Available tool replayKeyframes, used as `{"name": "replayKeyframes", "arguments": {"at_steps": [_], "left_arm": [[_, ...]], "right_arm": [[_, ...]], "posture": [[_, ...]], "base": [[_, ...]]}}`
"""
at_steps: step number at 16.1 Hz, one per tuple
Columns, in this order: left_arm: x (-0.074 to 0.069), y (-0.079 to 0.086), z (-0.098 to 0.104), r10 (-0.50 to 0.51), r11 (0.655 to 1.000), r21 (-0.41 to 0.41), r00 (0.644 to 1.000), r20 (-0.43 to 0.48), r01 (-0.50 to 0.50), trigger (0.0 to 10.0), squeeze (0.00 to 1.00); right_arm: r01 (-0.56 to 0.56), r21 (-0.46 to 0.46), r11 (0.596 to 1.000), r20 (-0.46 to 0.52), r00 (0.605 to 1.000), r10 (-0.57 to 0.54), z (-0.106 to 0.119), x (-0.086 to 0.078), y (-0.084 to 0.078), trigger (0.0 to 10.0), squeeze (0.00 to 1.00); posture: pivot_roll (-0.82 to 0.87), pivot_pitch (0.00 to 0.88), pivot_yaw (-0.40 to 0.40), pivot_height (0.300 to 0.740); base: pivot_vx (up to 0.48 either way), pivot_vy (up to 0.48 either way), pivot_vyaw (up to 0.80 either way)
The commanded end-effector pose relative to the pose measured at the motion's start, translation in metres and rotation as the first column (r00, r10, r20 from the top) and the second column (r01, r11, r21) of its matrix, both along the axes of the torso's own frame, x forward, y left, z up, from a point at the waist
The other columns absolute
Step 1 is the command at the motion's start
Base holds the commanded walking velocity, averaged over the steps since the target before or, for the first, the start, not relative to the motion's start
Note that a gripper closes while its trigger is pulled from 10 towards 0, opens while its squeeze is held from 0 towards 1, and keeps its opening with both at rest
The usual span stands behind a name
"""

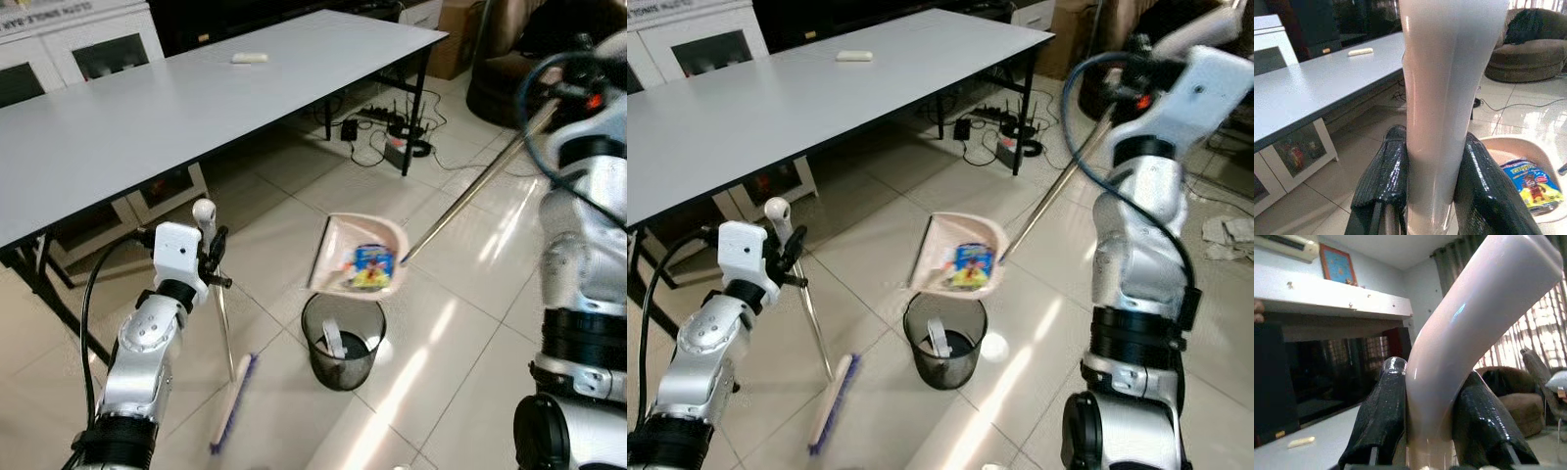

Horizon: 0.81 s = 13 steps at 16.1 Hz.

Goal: Sweep floor

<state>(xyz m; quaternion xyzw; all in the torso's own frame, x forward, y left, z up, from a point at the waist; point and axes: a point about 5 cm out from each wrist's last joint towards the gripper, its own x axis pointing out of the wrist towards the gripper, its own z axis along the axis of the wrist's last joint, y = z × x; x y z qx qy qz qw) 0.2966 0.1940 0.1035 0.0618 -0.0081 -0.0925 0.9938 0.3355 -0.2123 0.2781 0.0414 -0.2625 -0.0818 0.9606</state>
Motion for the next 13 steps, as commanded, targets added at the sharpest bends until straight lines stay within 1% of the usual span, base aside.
{"name": "replayKeyframes", "arguments": {"at_steps": [1, 2, 3, 5, 8, 10, 11, 12, 13], "left_arm": [[0.006, 0.002, 0.012, -0.005, 1.000, 0.017, 0.999, 0.039, 0.004, 10.0, 0.00], [0.005, 0.001, 0.011, -0.015, 0.999, 0.030, 0.999, 0.034, 0.014, 10.0, 0.00], [0.005, 0.001, 0.011, -0.015, 0.999, 0.029, 0.999, 0.034, 0.014, 10.0, 0.00], [0.005, 0.001, 0.011, -0.009, 1.000, 0.026, 0.999, 0.035, 0.008, 10.0, 0.00], [0.004, 0.001, 0.011, -0.006, 1.000, 0.027, 0.999, 0.036, 0.005, 10.0, 0.00], [0.003, 0.000, 0.010, -0.007, 0.999, 0.033, 0.999, 0.033, 0.006, 10.0, 0.00], [0.003, 0.000, 0.009, -0.007, 0.999, 0.035, 0.999, 0.031, 0.006, 10.0, 0.00], [0.002, 0.000, 0.009, -0.008, 0.999, 0.038, 1.000, 0.029, 0.007, 10.0, 0.00], [0.002, 0.000, 0.008, -0.009, 0.999, 0.039, 1.000, 0.028, 0.008, 10.0, 0.00]], "right_arm": [[-0.029, -0.051, 0.998, 0.057, 0.998, 0.032, 0.011, 0.002, 0.009, 10.0, 0.00], [-0.056, -0.123, 0.991, 0.042, 0.997, 0.061, 0.002, 0.007, 0.020, 10.0, 0.00], [-0.072, -0.180, 0.981, 0.034, 0.996, 0.080, -0.004, 0.009, 0.027, 10.0, 0.00], [-0.097, -0.228, 0.969, 0.044, 0.993, 0.110, -0.009, 0.009, 0.038, 10.0, 0.00], [-0.159, -0.301, 0.940, 0.078, 0.979, 0.190, -0.015, 0.004, 0.063, 10.0, 0.00], [-0.210, -0.381, 0.901, 0.092, 0.960, 0.263, -0.020, -0.001, 0.081, 10.0, 0.00], [-0.228, -0.433, 0.872, 0.096, 0.950, 0.296, -0.021, -0.002, 0.088, 10.0, 0.00], [-0.247, -0.498, 0.832, 0.081, 0.941, 0.328, -0.025, -0.003, 0.096, 10.0, 0.00], [-0.256, -0.540, 0.802, 0.072, 0.935, 0.346, -0.028, -0.005, 0.102, 10.0, 0.00]], "posture": [[0.00, 0.010, 0.080, 0.740], [0.00, 0.010, 0.077, 0.740], [0.01, 0.010, 0.073, 0.740], [0.01, 0.013, 0.069, 0.740], [0.01, 0.017, 0.062, 0.740], [0.01, 0.016, 0.058, 0.740], [0.01, 0.018, 0.058, 0.740], [0.01, 0.018, 0.056, 0.740], [0.02, 0.019, 0.053, 0.740]], "base": [[0.000, 0.000, 0.00], [0.000, 0.000, 0.00], [0.000, 0.000, 0.00], [0.000, 0.000, 0.00], [0.000, 0.000, 0.00], [0.000, 0.000, 0.00], [0.000, 0.000, 0.00], [0.000, 0.000, 0.00], [0.000, 0.000, 0.00]]}}
